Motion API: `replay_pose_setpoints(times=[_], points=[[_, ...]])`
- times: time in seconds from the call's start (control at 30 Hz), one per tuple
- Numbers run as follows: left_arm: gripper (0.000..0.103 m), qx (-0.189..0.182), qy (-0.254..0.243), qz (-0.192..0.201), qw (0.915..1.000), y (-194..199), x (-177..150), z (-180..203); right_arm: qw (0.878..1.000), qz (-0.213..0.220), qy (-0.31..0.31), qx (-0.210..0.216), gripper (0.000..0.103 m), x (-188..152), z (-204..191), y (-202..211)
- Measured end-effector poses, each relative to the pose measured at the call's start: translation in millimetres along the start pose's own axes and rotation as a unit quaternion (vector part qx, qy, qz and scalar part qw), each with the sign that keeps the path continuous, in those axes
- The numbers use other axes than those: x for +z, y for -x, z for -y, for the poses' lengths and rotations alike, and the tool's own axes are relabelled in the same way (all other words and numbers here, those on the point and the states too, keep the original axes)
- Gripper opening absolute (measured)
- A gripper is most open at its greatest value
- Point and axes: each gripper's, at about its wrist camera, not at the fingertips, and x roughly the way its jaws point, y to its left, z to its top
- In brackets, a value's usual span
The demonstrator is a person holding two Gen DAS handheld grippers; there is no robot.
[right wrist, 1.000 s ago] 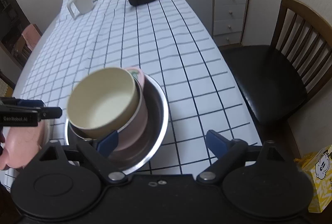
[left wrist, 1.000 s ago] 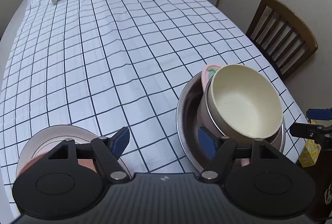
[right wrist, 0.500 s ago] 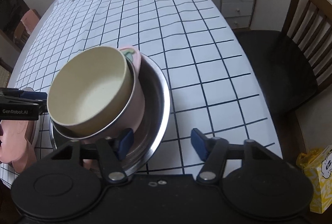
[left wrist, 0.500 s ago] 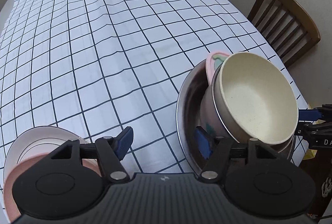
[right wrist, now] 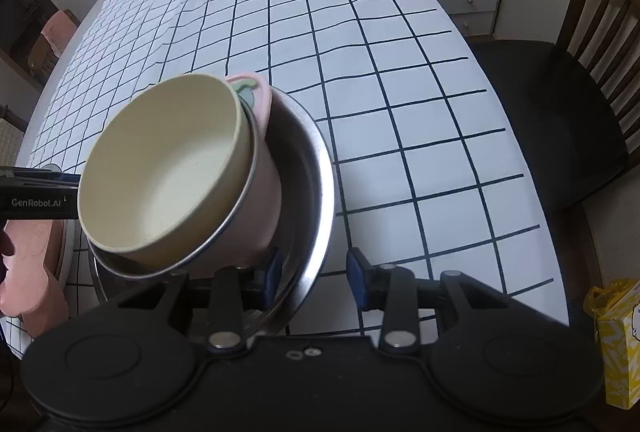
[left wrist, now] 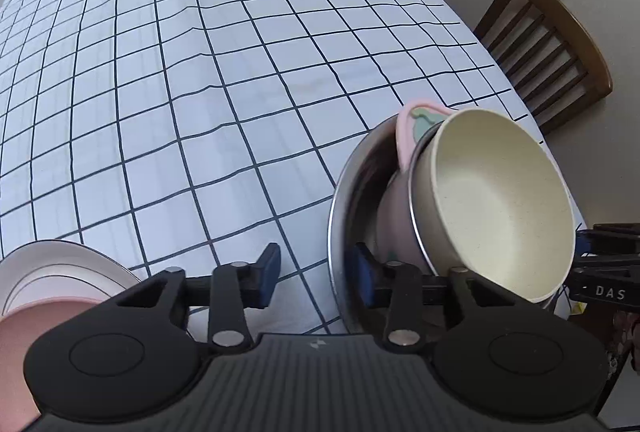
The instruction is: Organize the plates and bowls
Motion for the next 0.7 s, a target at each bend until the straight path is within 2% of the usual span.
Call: replay_pose_setpoints(times=[0.1,0.13,0.2,0.7], points=[[0.015,-0.013,0.006,-0.001,0.9999,0.7,0.1,3.2,1.000,-0.006,-0.002,0.006,0.028,1.3,-0.5,-2.1],[0.014,-0.013,0.004,0.000,0.9999,0.7,0.0,5.0,1.000,-0.008,-0.001,0.006,0.026,1.5,-1.1,-2.3],[0.013,-0.007,0.002,-0.001,1.0000,1.0,0.0,8.2,1.000,-0.008,-0.001,0.006,0.017,1.6,-2.3,-1.8],[0.013,-0.001,0.002,0.009,1.0000,13.8,-7.5,8.5,1.000,-0.001,-0.005,-0.002,0.015,5.5,-5.2,2.2]])
